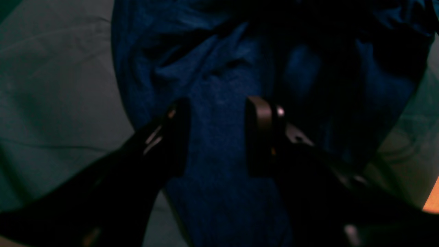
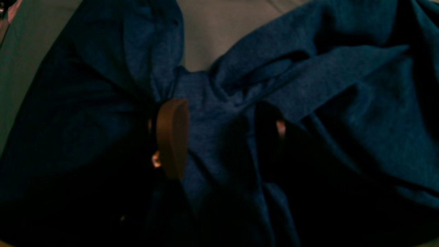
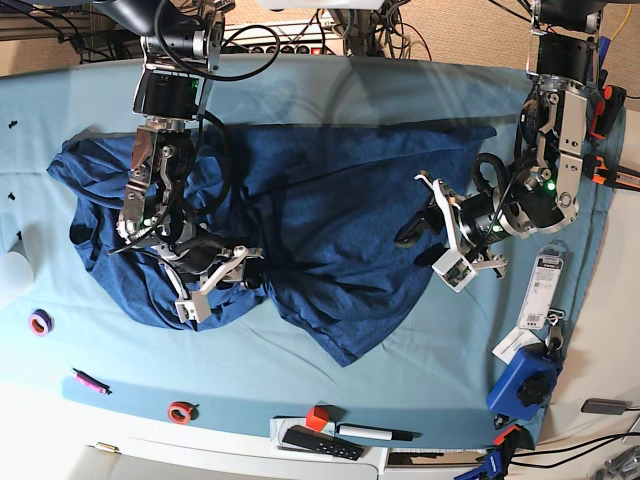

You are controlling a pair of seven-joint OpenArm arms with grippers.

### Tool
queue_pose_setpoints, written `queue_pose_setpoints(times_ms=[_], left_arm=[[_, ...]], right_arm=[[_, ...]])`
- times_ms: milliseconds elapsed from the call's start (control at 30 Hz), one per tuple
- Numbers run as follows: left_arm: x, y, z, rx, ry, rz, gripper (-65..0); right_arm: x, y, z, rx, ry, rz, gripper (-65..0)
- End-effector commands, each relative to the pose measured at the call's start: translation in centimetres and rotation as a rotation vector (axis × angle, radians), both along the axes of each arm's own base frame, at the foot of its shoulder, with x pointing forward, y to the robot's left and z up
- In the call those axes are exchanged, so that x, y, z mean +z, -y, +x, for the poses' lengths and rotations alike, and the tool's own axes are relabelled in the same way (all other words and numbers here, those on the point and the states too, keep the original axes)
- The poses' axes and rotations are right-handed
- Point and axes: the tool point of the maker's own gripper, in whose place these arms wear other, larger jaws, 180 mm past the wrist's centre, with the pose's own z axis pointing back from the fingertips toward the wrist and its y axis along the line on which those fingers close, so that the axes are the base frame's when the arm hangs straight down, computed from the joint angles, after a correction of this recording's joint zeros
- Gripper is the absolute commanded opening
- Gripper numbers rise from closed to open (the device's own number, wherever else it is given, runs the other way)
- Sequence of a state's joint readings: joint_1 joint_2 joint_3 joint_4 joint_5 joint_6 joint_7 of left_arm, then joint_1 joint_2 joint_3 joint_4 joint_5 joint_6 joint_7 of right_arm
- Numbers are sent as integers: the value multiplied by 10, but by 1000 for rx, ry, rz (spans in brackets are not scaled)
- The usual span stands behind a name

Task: Layout the t-shirt on the table in an organized manner, then fold the t-shirt properly
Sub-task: 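Grasp the shirt fabric with the right gripper and drag it outward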

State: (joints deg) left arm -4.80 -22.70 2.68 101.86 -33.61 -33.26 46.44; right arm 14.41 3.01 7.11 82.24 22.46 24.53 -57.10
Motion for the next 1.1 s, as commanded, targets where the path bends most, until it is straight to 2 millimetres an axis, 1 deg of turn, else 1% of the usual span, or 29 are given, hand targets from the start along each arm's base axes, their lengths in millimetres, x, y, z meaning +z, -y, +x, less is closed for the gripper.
queue_pose_setpoints(times_ms=[0,100,267,333,400,533,600,633,700,733,800,933,1067], left_arm=[[16,1,7,-4,51,-24,-381],[16,1,7,-4,51,-24,-382],[16,1,7,-4,50,-23,-382],[16,1,7,-4,50,-23,-382],[14,0,7,-1,43,-23,-382],[2,-5,8,13,9,-20,-382],[-4,-7,9,20,-10,-19,-382],[-5,-8,9,23,-16,-19,-382],[-5,-7,9,23,-17,-27,-382],[-4,-7,9,23,-12,-32,-382],[-1,-6,11,24,-2,-43,-382],[1,-6,13,24,5,-43,-382],[2,-6,14,23,10,-44,-382]], right_arm=[[18,-1,10,13,51,4,-406],[18,-2,9,30,54,0,-649],[29,-1,17,19,107,5,-650],[39,-1,20,19,138,-3,-650],[57,0,22,20,190,-24,-650],[111,1,18,11,349,-72,-650],[136,3,10,-9,415,-94,-650],[145,3,4,-12,436,-105,-650],[155,1,-10,-6,460,-129,-650],[156,0,-17,-3,463,-137,-650],[149,-2,-32,5,445,-151,-650],[125,-4,-65,21,365,-173,-650],[107,-6,-94,36,306,-185,-650]])
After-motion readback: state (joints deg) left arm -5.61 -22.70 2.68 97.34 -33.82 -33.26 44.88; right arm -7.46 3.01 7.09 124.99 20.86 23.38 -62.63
